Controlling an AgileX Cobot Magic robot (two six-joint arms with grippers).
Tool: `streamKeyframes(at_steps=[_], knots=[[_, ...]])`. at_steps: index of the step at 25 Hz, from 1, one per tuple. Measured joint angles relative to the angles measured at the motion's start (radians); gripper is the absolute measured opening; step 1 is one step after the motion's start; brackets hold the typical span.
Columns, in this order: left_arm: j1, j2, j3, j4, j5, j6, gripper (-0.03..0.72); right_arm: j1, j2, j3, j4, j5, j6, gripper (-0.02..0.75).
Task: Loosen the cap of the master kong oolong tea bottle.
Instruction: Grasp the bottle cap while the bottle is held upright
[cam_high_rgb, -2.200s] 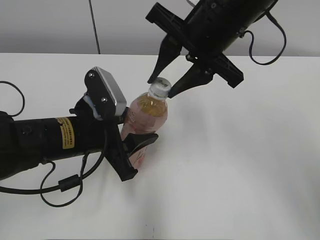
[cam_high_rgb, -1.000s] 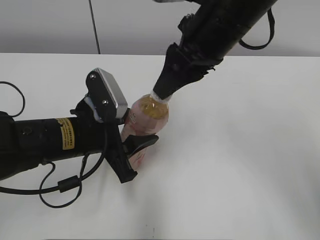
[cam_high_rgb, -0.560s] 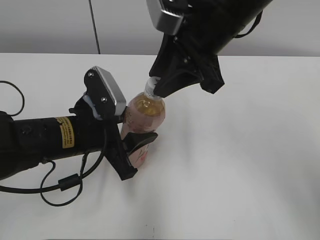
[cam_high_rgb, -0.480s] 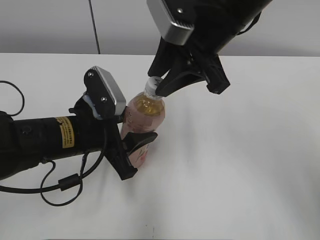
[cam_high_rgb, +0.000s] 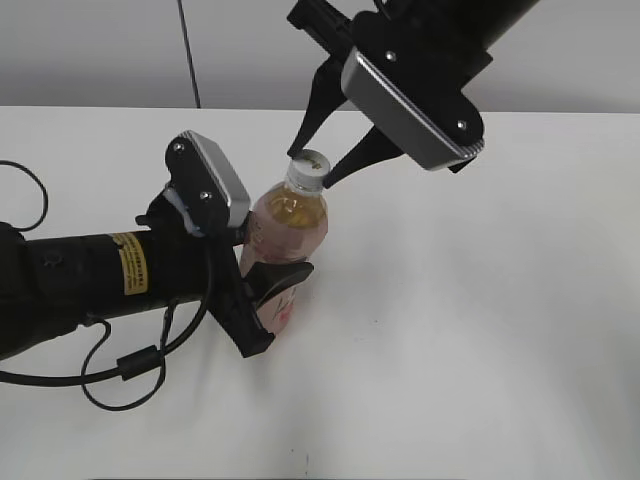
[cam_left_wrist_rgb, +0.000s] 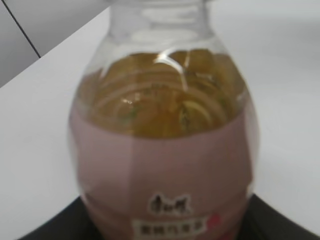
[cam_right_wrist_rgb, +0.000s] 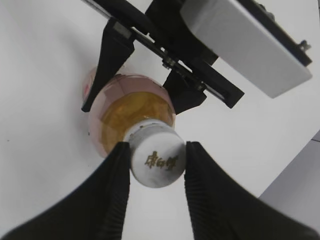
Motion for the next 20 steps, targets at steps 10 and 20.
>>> streamKeyframes(at_steps=[10,20], knots=[[0.002,-0.001,0.000,-0.011,0.001,-0.008,0.353,0.004,-0.001,0.000,-0.031,-0.007,-0.077,0.264],[0.001,-0.001,0.000,0.000,0.000,-0.007,0.352,0.005,-0.013,-0.001,-0.039,0.034,0.057,0.536]])
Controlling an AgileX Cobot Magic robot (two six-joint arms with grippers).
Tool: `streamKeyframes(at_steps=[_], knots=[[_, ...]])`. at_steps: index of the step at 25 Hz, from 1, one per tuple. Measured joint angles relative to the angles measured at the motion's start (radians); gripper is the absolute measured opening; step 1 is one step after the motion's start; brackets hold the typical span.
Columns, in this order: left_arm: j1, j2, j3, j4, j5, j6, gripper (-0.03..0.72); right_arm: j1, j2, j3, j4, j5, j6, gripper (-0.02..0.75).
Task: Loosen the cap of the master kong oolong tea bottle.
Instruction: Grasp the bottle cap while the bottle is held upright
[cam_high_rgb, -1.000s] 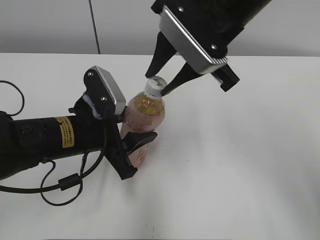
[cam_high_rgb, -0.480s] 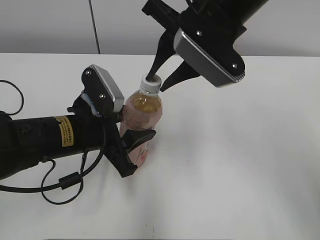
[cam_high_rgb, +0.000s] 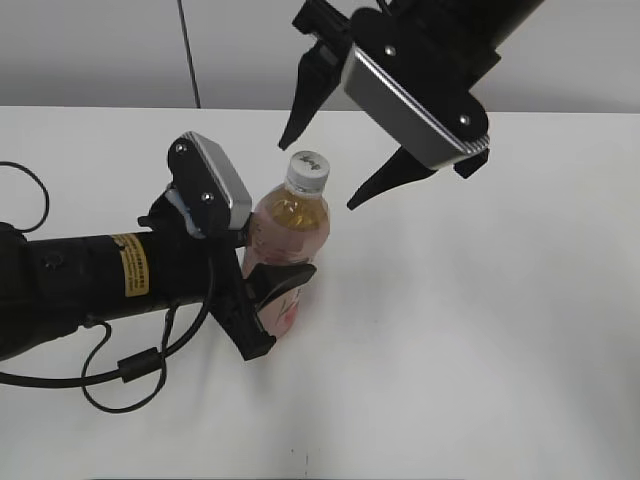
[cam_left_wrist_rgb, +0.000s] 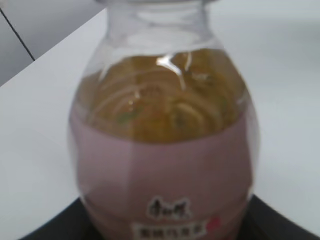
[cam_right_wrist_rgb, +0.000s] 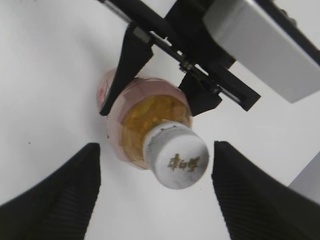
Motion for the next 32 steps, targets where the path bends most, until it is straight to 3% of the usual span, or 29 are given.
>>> streamKeyframes(at_steps=[5,10,14,17,21,26,32], knots=[[-0.001,0.000,0.000,0.011,-0.002,0.000,0.352,0.003,-0.068,0.001,0.040,-0.030,0.281,0.577],[-0.001,0.000,0.000,0.012,-0.002,0.001,0.352,0.003,-0.134,0.001,0.120,-0.180,0.807,0.578],[-0.001,0.000,0.000,0.012,-0.002,0.002,0.352,0.003,-0.149,0.001,0.160,-0.211,1.483,0.578],[-0.001,0.000,0.000,0.011,-0.002,0.002,0.352,0.003,-0.148,0.001,0.087,-0.161,2.054,0.578],[-0.001,0.000,0.000,0.011,-0.002,0.002,0.352,0.003,-0.107,0.001,-0.019,-0.045,2.540,0.578],[-0.001,0.000,0.000,0.011,-0.003,0.002,0.352,0.003,-0.018,0.001,-0.031,0.054,2.778,0.578],[-0.001,0.000,0.000,0.011,-0.003,0.003,0.352,0.003,0.016,-0.021,-0.008,0.051,2.840,0.578]])
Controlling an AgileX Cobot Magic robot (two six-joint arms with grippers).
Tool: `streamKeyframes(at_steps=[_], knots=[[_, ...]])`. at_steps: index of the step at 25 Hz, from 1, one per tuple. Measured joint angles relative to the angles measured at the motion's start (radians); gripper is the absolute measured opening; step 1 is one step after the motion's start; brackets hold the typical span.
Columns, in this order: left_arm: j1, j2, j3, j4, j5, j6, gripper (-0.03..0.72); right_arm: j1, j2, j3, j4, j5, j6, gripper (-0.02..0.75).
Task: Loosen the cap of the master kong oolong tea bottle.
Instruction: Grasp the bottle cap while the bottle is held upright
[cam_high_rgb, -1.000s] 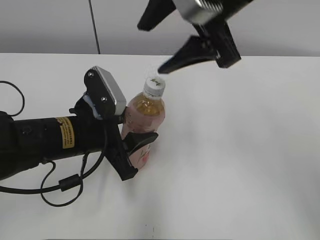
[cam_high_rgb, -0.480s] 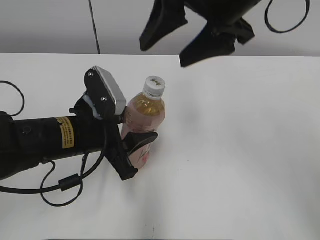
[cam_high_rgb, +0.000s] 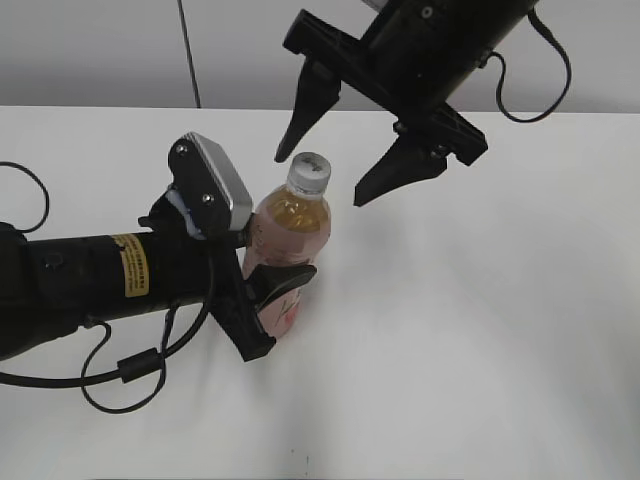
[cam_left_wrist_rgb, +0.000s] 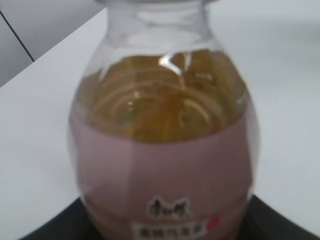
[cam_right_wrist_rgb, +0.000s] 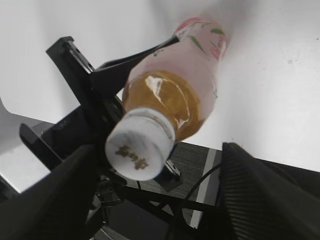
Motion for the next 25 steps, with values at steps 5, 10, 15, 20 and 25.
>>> streamKeyframes(at_steps=[5,10,15,20,25], knots=[[0.000,0.000,0.000,0.000,0.000,0.000,0.352,0.000,0.024,-0.048,0.014,-0.013,0.012,0.571],[0.000,0.000,0.000,0.000,0.000,0.000,0.352,0.000,0.034,-0.053,0.014,-0.008,0.015,0.506],[0.000,0.000,0.000,0.000,0.000,0.000,0.352,0.000,0.038,-0.057,0.014,-0.004,0.016,0.430],[0.000,0.000,0.000,0.000,0.000,0.000,0.352,0.000,0.045,-0.057,0.013,-0.003,0.016,0.417],[0.000,0.000,0.000,0.000,0.001,0.000,0.352,0.000,0.046,-0.057,0.013,-0.003,0.016,0.417]])
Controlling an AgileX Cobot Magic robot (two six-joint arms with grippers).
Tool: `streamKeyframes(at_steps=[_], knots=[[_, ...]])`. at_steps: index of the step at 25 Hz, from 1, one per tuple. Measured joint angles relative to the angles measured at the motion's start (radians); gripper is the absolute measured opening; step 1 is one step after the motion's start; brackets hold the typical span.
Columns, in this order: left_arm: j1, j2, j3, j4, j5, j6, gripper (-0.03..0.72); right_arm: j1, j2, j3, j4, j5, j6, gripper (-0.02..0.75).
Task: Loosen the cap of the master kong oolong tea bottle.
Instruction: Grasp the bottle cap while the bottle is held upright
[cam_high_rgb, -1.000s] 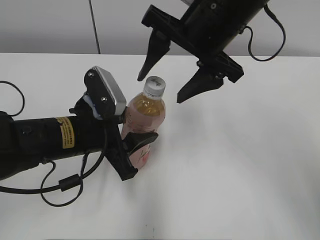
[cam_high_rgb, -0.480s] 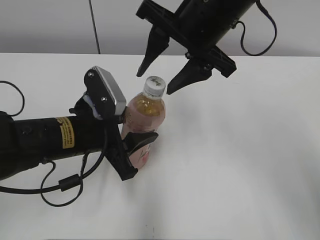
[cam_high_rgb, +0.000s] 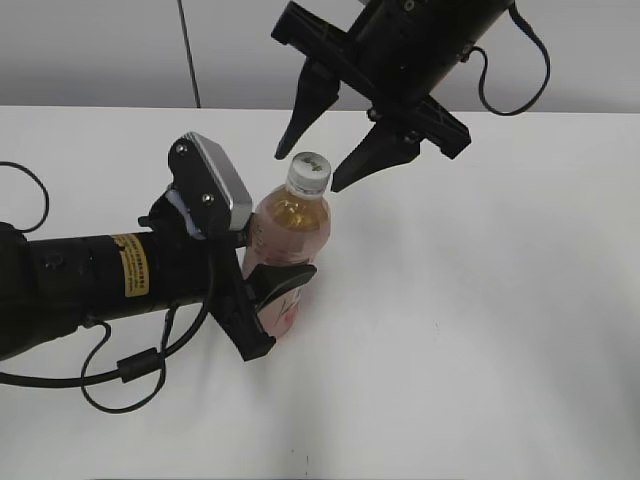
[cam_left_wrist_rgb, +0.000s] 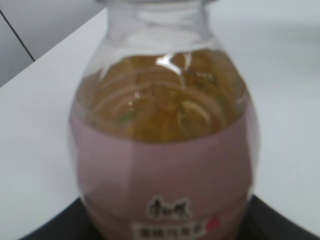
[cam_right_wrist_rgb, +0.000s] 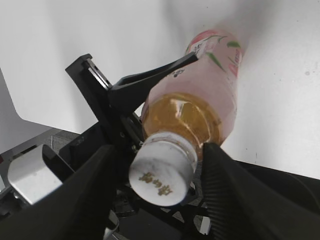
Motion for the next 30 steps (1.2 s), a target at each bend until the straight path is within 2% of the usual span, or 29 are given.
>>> streamKeyframes(at_steps=[15,20,25,30], knots=[[0.000,0.000,0.000,0.000,0.000,0.000,0.352,0.000,0.000,0.000,0.000,0.008,0.001,0.292],[0.000,0.000,0.000,0.000,0.000,0.000,0.352,0.000,0.000,0.000,-0.010,0.008,-0.037,0.284],[-0.001,0.000,0.000,0.001,0.000,0.003,0.352,0.001,0.000,-0.001,-0.021,0.018,-0.223,0.284],[-0.001,0.000,0.000,0.003,0.001,0.004,0.352,0.003,0.000,-0.002,-0.021,0.022,-0.565,0.284]])
